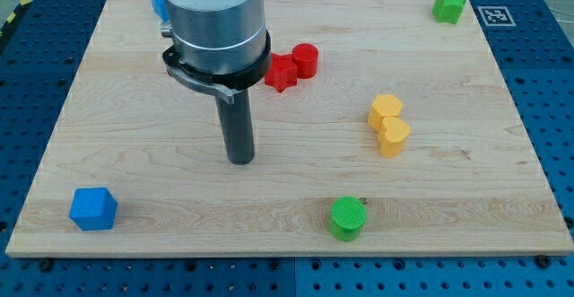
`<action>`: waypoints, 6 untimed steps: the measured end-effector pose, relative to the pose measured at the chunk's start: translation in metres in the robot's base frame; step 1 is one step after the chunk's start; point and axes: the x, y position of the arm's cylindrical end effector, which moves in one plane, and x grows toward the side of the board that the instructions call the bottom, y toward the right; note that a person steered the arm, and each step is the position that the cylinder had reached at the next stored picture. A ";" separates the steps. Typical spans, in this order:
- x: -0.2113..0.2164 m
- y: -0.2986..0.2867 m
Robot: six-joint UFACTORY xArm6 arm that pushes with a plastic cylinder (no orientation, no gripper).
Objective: Place your arm at the bottom center of the board
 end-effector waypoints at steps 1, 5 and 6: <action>0.009 -0.001; 0.104 0.023; 0.104 0.033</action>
